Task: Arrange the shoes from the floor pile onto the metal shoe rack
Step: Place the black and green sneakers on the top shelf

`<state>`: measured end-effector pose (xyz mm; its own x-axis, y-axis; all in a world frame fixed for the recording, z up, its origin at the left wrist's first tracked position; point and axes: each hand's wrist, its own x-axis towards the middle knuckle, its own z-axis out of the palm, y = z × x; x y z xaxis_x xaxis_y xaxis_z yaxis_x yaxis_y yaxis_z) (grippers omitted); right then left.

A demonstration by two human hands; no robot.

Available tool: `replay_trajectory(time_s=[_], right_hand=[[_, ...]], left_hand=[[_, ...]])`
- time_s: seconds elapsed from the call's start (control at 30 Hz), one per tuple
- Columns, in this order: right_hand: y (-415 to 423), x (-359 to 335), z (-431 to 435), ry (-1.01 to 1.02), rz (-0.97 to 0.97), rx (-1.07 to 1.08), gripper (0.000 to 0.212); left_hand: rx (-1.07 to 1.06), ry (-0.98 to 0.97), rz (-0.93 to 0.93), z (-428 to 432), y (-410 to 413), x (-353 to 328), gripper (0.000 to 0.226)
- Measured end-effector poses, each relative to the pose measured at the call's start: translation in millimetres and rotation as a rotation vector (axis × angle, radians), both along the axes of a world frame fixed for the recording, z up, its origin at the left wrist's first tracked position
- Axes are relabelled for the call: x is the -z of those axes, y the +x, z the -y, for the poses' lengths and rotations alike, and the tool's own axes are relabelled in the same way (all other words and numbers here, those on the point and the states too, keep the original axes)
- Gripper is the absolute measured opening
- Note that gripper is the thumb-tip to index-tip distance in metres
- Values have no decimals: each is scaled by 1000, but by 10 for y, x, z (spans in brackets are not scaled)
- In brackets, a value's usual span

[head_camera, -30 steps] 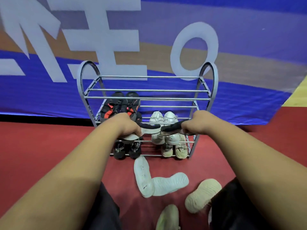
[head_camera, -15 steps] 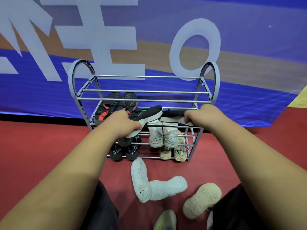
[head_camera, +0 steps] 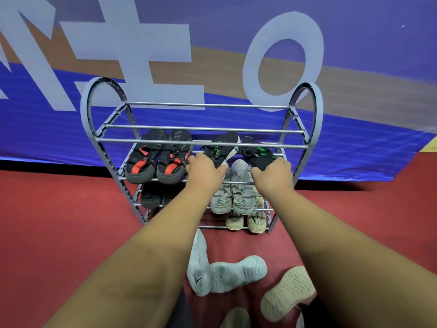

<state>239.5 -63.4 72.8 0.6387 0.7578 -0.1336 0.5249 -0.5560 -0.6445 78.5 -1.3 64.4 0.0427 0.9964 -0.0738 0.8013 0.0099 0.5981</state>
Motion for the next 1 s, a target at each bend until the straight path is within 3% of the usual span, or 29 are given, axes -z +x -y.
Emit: replay_trajectory(time_s=[0.2,0.33,0.4,0.57,0.9,1.0], right_hand=[[68,261,-138,-103,40,-74,84],[75,339,-190,-209,18,-130,101],[98,345,-206,-228,14,-149,104],[163,334,-231,-165,67,-168,85],[253,314,-217,-198,71,-134,78],[253,312,-241,-216,99,-125,74]], left_hand=[[20,-34,-72,-96,188,318,85],[122,-153,-143,-152,221,361,114],[176,-175,-173,-167,210,349,117],[194,-109,-37,-213,179,337,90],[262,-52,72,-170,279,461,99],[300,-48,45,-194,252,458,91]])
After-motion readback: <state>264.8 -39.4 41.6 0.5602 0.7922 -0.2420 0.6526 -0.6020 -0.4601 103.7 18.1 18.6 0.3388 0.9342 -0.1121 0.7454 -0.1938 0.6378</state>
